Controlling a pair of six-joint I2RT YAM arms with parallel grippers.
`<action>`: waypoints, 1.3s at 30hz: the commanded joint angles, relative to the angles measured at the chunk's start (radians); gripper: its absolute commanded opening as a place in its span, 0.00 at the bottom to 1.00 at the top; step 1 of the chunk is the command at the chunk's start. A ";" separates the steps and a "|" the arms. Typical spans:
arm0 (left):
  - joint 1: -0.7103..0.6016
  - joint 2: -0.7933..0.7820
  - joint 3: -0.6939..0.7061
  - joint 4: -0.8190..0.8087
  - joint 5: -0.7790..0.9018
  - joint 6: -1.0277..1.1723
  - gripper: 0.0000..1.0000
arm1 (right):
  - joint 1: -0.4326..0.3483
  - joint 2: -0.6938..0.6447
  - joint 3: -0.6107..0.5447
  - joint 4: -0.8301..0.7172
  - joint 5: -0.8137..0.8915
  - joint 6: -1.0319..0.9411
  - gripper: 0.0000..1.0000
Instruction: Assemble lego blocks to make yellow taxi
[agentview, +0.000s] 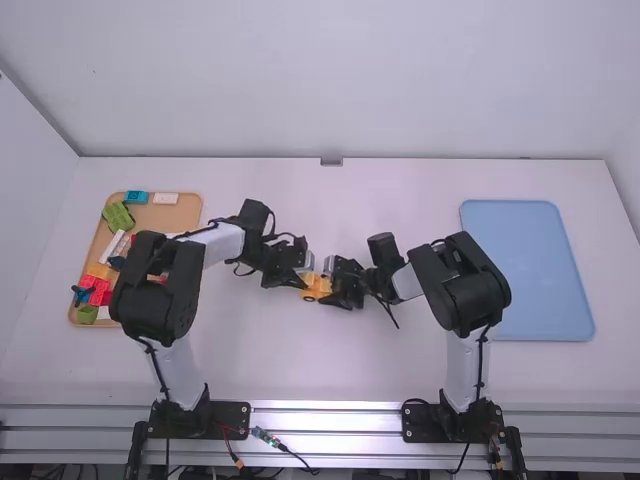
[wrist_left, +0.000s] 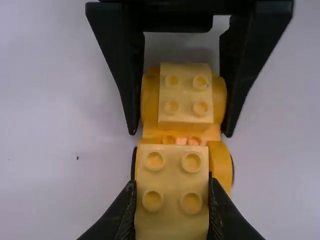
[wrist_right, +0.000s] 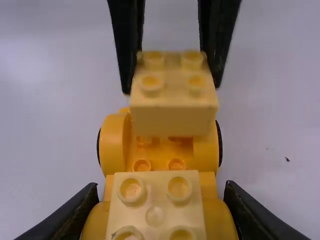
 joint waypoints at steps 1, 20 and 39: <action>-0.026 -0.002 -0.036 0.012 -0.040 -0.066 0.02 | -0.001 0.016 -0.006 -0.019 -0.015 -0.020 0.45; -0.080 -0.132 -0.230 0.288 -0.148 -0.171 0.02 | -0.012 0.016 -0.006 -0.023 -0.014 -0.017 0.47; -0.095 -0.132 -0.154 0.095 -0.143 -0.124 0.02 | -0.012 0.016 -0.006 -0.020 -0.014 -0.018 0.51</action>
